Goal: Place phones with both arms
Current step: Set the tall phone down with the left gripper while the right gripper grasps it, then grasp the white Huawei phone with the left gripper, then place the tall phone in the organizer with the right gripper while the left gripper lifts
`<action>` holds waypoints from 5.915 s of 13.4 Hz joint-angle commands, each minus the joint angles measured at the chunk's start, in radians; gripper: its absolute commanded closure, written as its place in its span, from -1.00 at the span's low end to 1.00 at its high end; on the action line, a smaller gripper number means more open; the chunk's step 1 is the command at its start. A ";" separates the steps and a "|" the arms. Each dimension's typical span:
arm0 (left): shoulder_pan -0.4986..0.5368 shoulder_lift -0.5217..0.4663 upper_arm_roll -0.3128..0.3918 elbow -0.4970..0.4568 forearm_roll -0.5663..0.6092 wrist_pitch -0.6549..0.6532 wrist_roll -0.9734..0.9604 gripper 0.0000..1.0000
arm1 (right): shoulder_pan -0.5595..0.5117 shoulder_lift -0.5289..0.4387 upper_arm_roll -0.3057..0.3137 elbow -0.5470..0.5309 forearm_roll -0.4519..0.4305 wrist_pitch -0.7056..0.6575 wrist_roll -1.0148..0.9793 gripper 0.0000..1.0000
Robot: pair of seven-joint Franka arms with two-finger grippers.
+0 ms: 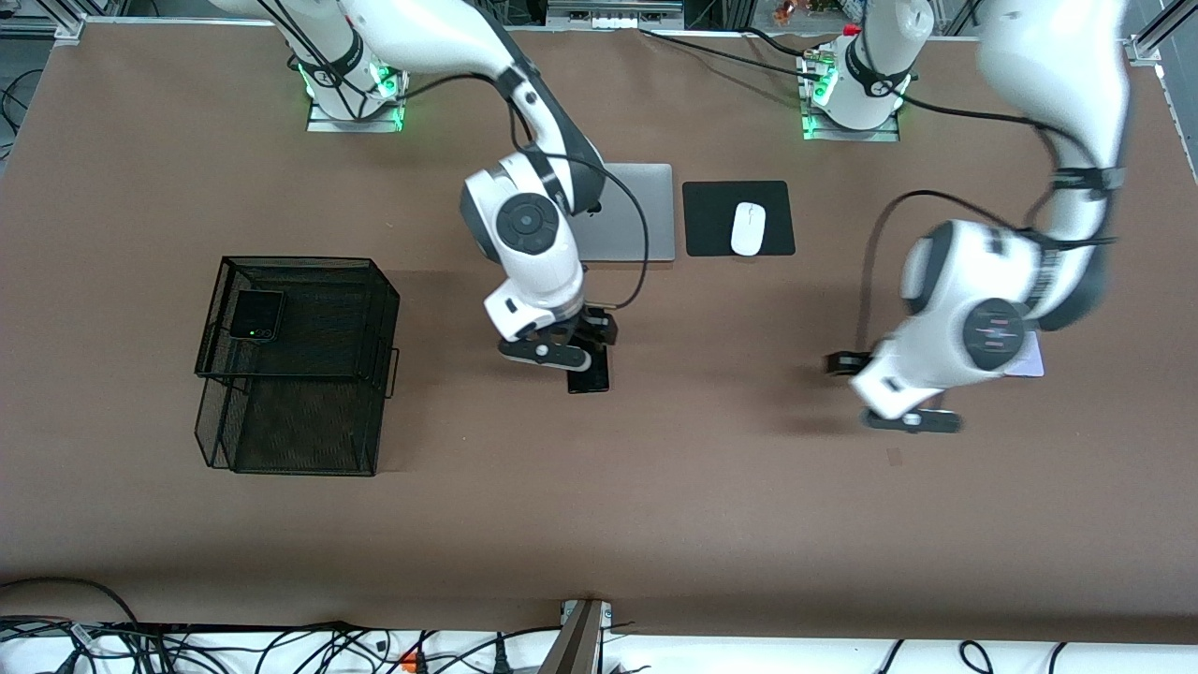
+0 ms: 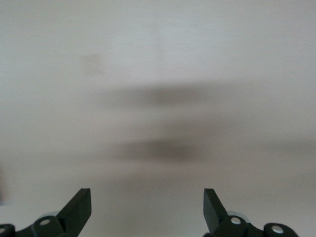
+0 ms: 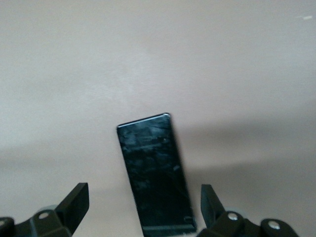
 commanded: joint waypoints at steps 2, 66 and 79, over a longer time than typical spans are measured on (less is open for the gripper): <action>0.156 -0.084 -0.015 -0.071 0.017 -0.014 0.217 -1.00 | -0.005 0.098 0.033 0.048 -0.023 0.101 -0.035 -0.99; 0.367 0.021 -0.190 -0.249 0.011 0.380 -0.103 1.00 | 0.007 -0.593 -0.486 -0.813 -0.132 0.114 -0.606 0.72; -0.314 0.287 -0.187 0.208 0.011 0.190 -0.801 1.00 | -0.005 -0.583 -0.486 -0.642 -0.131 -0.038 -0.626 -1.00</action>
